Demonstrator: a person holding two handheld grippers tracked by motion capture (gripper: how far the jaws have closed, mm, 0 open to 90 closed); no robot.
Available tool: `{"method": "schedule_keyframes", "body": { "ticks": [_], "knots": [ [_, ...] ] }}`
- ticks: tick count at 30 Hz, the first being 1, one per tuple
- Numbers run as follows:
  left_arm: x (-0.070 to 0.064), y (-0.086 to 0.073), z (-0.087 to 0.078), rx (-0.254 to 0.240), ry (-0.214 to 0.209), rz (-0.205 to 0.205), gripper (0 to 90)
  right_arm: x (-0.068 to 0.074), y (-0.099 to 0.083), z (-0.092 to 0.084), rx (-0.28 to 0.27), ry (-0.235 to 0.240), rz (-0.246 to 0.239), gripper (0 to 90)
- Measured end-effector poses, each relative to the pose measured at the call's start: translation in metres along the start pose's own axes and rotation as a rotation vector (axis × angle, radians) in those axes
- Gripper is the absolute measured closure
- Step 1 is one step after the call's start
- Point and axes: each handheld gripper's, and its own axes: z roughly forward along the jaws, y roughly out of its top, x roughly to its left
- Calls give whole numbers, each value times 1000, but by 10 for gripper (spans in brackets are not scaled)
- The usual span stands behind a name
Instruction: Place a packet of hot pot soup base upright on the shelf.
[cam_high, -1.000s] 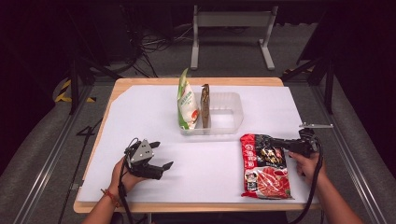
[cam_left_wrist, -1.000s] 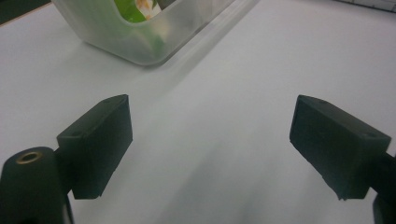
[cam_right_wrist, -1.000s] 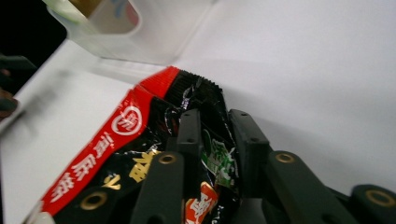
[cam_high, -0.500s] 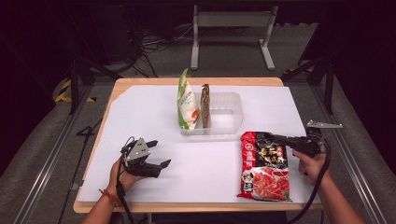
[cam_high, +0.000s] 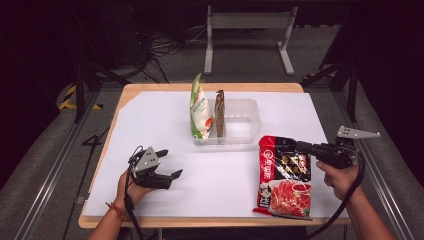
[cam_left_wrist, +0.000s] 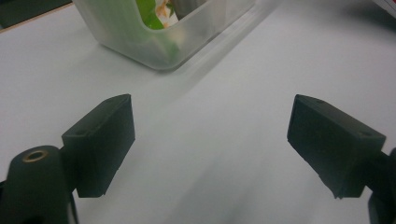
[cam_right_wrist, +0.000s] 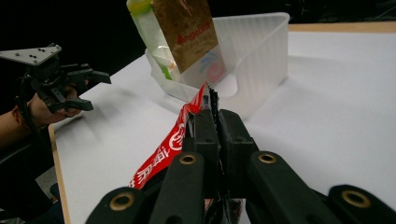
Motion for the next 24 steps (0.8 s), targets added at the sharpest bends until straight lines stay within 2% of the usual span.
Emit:
{"method": "schedule_keyframes", "body": {
  "ticks": [4, 7, 14, 17, 24],
  "knots": [
    [2, 1, -3, -13, 5, -10, 157, 8, 7, -4, -24, -22, -32, 872],
    [4, 1, -5, -24, 12, -18, 157, 13, 12, -6, -48, -22, -50, 873],
    [5, 2, -7, -29, 17, -17, 155, 28, 20, -12, -91, 3, -98, 875],
    [5, 2, -7, -29, 14, -17, 155, 39, 25, -13, -115, 10, -140, 876],
    [5, 2, -8, -31, 18, -13, 145, 48, 36, -10, -149, -24, -165, 877]
  ]
}}
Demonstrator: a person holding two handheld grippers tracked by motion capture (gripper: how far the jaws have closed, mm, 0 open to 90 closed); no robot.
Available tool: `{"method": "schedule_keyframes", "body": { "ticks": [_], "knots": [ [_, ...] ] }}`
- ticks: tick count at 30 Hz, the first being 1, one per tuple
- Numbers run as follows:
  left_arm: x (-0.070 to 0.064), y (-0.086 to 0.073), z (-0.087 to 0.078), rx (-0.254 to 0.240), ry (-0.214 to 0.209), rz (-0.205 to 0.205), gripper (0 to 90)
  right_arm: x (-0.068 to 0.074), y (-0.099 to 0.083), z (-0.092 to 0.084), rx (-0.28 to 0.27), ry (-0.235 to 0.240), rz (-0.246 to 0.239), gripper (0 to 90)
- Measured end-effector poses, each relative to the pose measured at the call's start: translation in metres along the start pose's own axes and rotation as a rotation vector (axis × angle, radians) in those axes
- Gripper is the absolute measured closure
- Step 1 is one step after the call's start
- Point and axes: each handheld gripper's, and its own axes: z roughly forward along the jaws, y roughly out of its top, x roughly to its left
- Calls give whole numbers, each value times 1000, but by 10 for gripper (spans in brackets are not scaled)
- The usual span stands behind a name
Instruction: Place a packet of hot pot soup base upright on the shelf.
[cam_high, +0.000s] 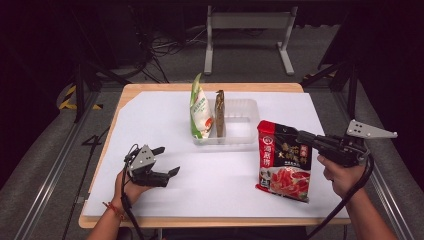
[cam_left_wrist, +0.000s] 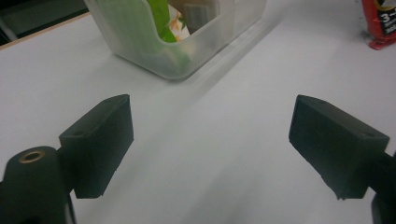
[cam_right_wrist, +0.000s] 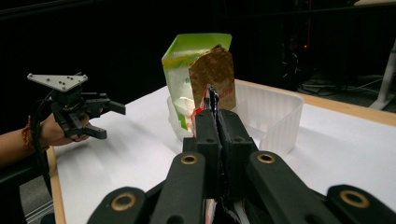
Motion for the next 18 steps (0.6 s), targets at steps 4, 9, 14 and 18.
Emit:
{"method": "schedule_keyframes", "body": {
  "ticks": [4, 9, 14, 18],
  "knots": [
    [0, 0, -1, -2, 3, -1, 143, 4, 7, 2, -13, -4, -25, 877],
    [0, 0, -1, -1, 6, 5, 142, 8, 15, 3, -23, -16, -47, 878],
    [1, -1, -3, -5, 18, 2, 143, 8, 21, 1, -45, -35, -61, 878],
    [1, -1, -3, -4, 19, 2, 142, 4, 26, -2, -63, -61, -62, 878]
  ]
}}
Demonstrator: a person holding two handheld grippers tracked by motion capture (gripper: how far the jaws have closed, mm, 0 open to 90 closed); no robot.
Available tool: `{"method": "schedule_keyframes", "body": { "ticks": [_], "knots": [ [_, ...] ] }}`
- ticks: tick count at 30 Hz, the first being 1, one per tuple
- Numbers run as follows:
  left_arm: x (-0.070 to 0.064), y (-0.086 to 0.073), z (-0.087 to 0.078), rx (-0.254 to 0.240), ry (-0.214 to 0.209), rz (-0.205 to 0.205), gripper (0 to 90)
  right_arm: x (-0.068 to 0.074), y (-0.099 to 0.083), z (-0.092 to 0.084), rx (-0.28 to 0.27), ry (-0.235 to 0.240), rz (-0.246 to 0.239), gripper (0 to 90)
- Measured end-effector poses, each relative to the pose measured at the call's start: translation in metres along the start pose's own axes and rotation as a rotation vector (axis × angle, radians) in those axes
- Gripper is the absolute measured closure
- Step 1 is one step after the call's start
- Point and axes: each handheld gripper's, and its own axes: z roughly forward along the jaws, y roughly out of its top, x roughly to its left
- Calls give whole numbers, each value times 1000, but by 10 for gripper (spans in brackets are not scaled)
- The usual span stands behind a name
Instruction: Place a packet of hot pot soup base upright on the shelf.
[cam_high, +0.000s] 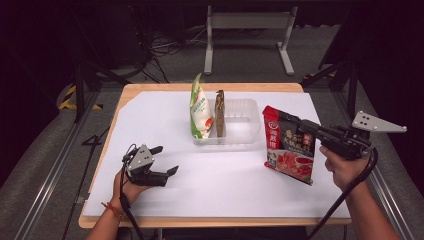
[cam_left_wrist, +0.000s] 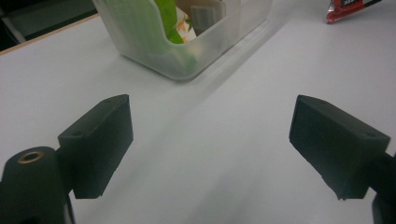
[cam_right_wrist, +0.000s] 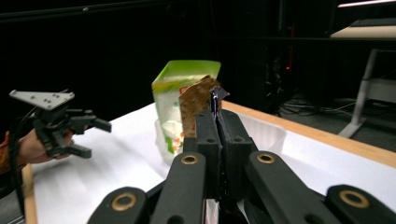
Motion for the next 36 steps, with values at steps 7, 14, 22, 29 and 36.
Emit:
{"method": "schedule_keyframes", "body": {
  "ticks": [7, 14, 22, 29, 36],
  "knots": [
    [-1, -2, 2, 24, 2, 6, 140, -4, 5, 2, -9, -20, -9, 878],
    [-2, -1, 3, 30, 2, 19, 140, -3, 14, 7, -7, -20, -14, 877],
    [-1, -2, 4, 34, 1, 19, 134, -2, 30, 17, -18, -26, -30, 878],
    [-2, -2, 5, 38, -2, 29, 130, 1, 41, 31, -26, -13, -29, 878],
    [-3, -2, 6, 43, -2, 39, 129, 5, 50, 47, -25, -7, -37, 878]
  ]
}}
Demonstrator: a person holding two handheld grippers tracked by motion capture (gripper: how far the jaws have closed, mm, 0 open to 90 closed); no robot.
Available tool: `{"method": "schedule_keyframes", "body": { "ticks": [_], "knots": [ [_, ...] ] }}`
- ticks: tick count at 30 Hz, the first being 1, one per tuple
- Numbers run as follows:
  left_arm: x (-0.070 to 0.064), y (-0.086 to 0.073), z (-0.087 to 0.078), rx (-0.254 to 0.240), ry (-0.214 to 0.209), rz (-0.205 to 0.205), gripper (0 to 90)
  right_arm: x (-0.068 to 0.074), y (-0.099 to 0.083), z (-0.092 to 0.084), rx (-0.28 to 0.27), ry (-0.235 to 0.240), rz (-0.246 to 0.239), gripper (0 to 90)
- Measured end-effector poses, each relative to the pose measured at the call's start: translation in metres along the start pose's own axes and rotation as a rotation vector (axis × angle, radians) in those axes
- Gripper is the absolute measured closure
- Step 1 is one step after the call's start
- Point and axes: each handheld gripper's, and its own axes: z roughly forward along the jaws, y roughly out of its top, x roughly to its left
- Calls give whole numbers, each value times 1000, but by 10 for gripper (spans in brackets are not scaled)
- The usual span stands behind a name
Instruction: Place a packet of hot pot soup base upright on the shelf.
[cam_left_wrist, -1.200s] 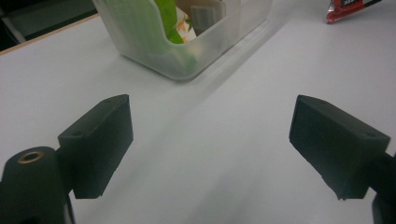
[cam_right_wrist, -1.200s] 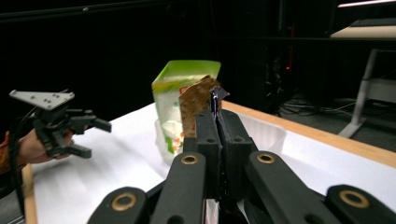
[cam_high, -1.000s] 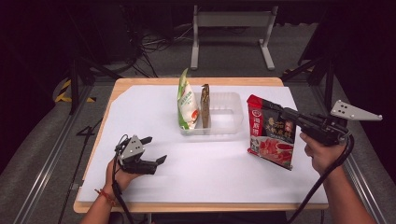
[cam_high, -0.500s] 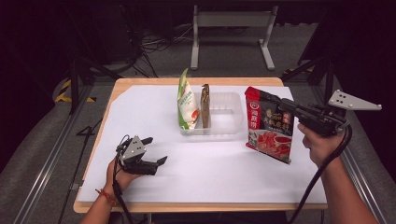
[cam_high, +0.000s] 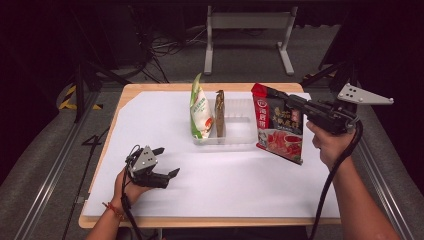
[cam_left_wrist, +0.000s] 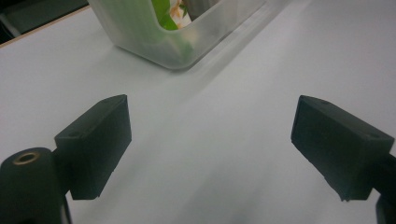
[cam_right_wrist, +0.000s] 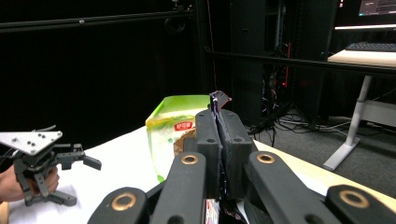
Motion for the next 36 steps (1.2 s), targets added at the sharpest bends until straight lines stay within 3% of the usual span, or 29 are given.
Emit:
{"method": "schedule_keyframes", "body": {
  "ticks": [18, 27, 36],
  "knots": [
    [0, -1, 1, 7, -3, -4, 128, 5, 7, 37, 6, 0, 4, 879],
    [-1, -2, 2, 13, -8, 5, 126, 7, 13, 65, 17, -13, -8, 879],
    [-2, -2, 0, 1, -13, 7, 127, 0, 14, 86, 4, -29, 22, 879]
  ]
}}
